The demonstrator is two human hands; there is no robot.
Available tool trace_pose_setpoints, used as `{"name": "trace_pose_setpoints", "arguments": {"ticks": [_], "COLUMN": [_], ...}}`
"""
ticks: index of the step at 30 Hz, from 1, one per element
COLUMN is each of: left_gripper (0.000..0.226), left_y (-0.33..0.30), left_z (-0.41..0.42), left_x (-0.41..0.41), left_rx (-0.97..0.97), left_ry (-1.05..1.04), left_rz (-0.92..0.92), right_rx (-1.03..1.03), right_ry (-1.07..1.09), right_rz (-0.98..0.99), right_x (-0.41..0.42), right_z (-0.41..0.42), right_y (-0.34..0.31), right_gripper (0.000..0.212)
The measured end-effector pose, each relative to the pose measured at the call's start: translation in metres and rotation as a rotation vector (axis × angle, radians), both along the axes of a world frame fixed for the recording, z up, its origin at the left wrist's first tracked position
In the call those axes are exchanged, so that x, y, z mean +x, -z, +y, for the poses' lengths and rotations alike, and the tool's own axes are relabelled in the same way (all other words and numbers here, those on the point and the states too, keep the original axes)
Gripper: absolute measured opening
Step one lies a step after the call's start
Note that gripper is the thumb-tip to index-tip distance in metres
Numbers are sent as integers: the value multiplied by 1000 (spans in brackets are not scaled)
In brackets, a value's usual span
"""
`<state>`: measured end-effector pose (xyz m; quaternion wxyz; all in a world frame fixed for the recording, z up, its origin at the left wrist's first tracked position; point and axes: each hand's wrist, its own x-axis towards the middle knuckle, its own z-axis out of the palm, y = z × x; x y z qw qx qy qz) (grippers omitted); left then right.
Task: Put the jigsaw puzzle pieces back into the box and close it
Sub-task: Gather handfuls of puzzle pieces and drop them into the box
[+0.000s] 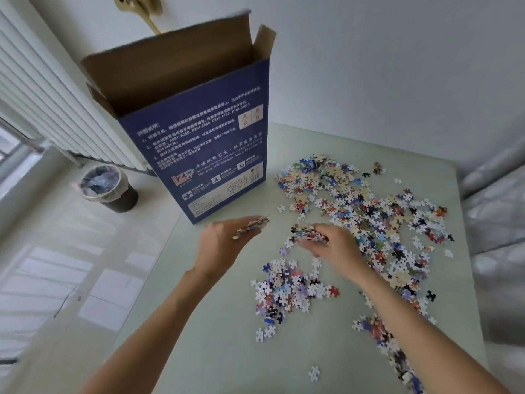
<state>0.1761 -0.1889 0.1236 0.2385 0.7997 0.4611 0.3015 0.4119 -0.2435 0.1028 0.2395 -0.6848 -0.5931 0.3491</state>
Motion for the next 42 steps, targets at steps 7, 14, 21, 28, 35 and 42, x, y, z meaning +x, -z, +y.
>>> {"name": "trace_pose_setpoints", "arguments": {"ticks": [7,14,21,28,35,42], "left_gripper": [28,27,28,34,27,26], "left_y": [-145,-179,-172,-171,-156,-156], "left_z": [81,148,168,168,168,169], "left_x": [-17,-27,-38,-47,-54,-55], "left_rx": [509,390,100,76,119,197], "left_ry": [-142,-367,-351,-316,-331,-362], "left_rz": [-99,219,367,387,347,237], "right_rx": [154,316,463,518,503,460], "right_ry": [-46,-105,-241,-452,-476,-468], "right_rz": [163,115,-168,-657,-603,-450], "right_x": [-4,-22,-57,-85,-97,-97], "right_z": [62,142,223,265,272,271], "right_y": [-113,-177,-219,-216,-204,-197], "right_gripper": [12,36,46,26,30,16]}}
